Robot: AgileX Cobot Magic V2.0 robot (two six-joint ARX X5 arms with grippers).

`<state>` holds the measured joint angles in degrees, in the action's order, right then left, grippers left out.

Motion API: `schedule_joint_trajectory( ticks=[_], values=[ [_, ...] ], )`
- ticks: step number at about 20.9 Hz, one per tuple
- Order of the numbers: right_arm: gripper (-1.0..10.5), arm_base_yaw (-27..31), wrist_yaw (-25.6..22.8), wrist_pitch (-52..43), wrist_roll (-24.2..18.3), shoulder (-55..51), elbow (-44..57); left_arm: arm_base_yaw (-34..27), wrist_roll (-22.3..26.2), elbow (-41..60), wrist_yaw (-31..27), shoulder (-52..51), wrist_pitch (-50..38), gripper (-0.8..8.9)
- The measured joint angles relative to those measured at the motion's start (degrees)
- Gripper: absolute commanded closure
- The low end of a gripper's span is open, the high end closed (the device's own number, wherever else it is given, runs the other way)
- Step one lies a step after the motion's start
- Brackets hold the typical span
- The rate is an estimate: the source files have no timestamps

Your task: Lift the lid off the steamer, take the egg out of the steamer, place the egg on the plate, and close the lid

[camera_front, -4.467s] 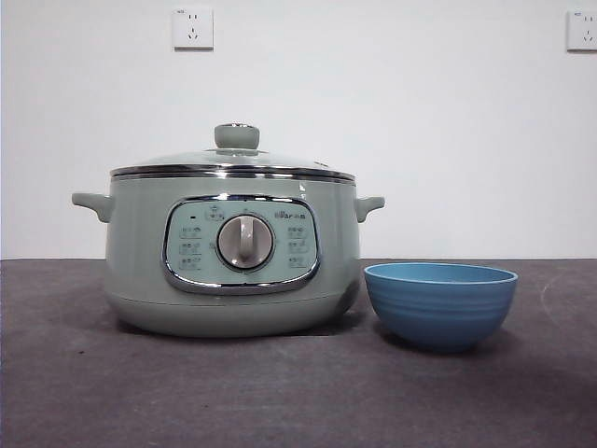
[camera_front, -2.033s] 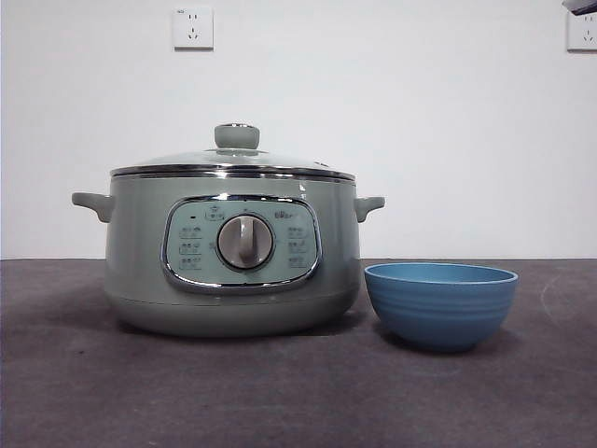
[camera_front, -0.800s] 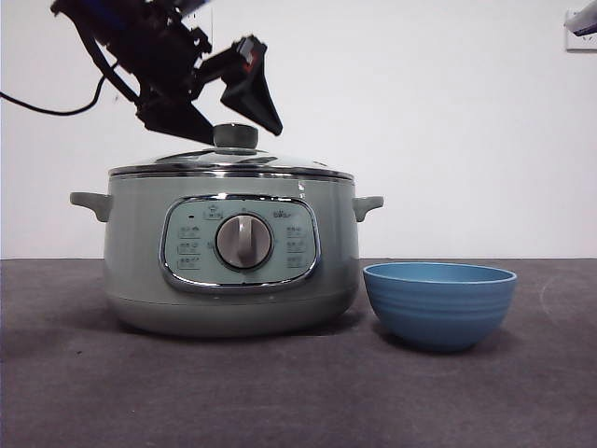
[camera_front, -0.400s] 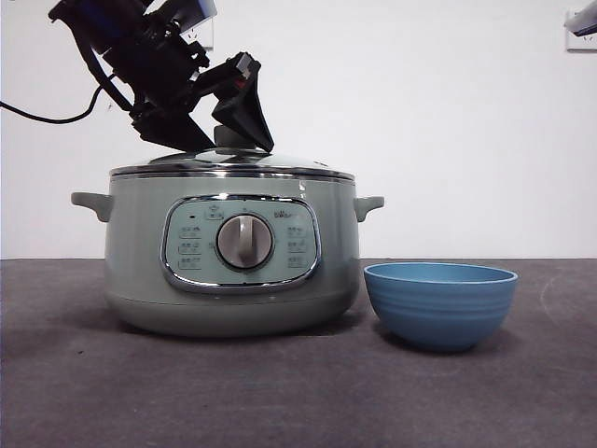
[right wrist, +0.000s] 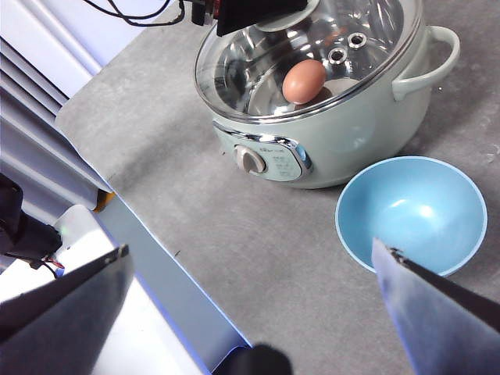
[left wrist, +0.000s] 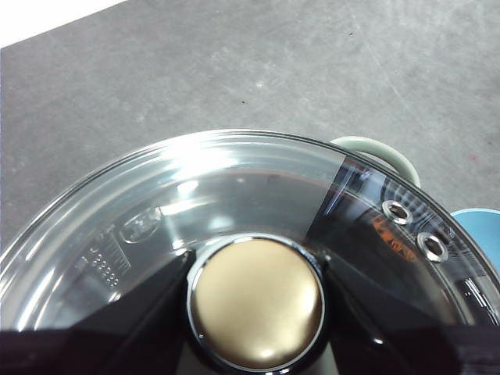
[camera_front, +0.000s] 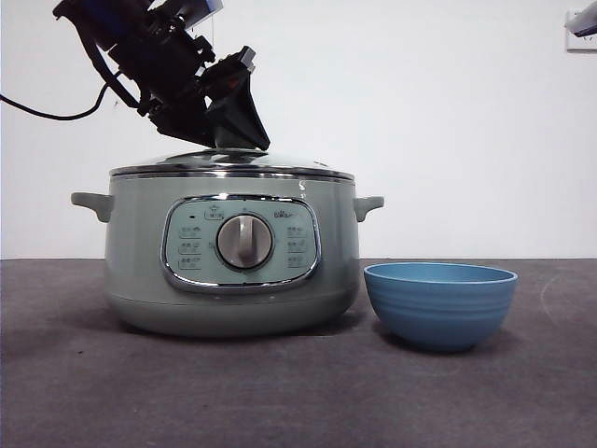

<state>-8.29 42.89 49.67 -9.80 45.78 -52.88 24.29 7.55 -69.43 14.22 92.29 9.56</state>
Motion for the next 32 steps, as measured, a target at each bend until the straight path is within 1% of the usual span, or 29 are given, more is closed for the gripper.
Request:
schedule_joint_trajectory(
  ticks=[1,15,18,23,26,28,32],
  values=[
    [4.1,0.00,0.00,0.00,0.00,0.00,0.00,0.00,0.00,0.00,0.00,0.00,0.02,8.25],
    [4.1,0.00,0.00,0.00,0.00,0.00,0.00,-0.02,-0.37,-0.04,-0.24,-1.97,0.68,8.22],
    [4.1,0.00,0.00,0.00,0.00,0.00,0.00,-0.13,-0.94,-1.97,-0.85,-2.19,3.76,8.22],
    [4.1,0.00,0.00,-0.11,0.00,0.00,0.00,-0.26,-1.18,-9.11,-1.18,-2.89,10.38,8.22],
    [4.1,0.00,0.00,-1.79,0.04,0.00,0.00,-0.26,-1.22,-11.04,-1.25,-6.34,14.38,8.22],
    [4.1,0.00,0.00,-3.39,0.72,0.24,0.00,-0.26,-1.57,-11.06,-2.01,-10.56,15.91,8.22],
    [4.1,0.00,-0.02,-9.57,4.76,2.12,0.00,-0.26,-1.60,-11.28,-5.57,-21.20,21.46,8.22]
  ],
)
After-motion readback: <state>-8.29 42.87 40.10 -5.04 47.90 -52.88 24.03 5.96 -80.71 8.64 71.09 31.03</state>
